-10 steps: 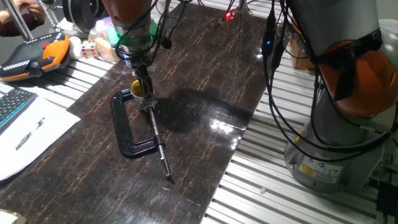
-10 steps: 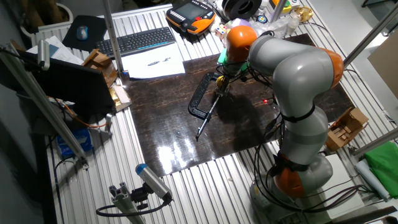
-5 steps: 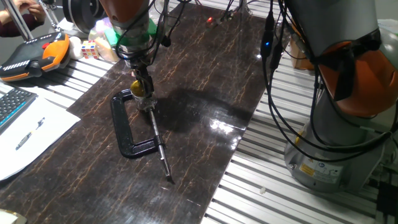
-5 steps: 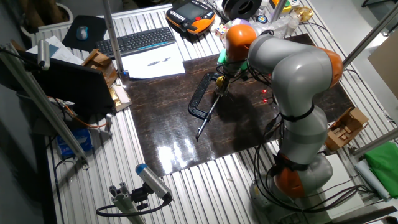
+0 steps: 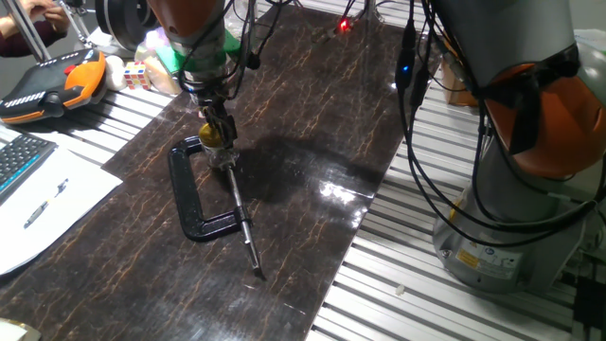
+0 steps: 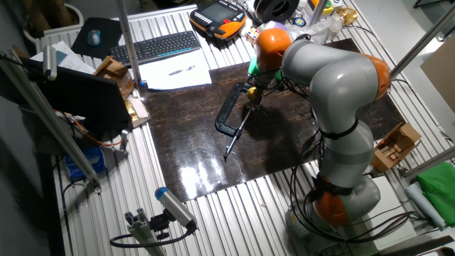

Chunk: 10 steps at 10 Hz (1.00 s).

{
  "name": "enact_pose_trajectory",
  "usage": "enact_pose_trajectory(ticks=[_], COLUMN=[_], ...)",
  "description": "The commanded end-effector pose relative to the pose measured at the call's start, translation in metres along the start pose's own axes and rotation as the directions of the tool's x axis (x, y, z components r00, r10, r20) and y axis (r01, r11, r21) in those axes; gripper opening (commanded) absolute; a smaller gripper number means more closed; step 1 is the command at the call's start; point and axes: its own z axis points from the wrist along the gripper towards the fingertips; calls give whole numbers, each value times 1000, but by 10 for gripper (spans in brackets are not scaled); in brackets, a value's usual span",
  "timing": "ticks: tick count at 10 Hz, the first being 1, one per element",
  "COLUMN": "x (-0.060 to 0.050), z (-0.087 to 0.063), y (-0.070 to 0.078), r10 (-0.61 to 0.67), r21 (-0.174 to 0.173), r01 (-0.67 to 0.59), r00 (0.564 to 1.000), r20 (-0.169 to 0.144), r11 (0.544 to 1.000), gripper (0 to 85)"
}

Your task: Unscrew the lid from the jar

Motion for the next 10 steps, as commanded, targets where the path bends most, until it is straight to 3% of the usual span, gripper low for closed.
enact_pose_trajectory(ticks=[1,10], x=[0,0], z=[0,-1], y=[0,1], r10=[-9,-227], r21=[0,-18], r01=[9,227], r00=[1000,974], r20=[1,1], r11=[1000,974], gripper=[743,743])
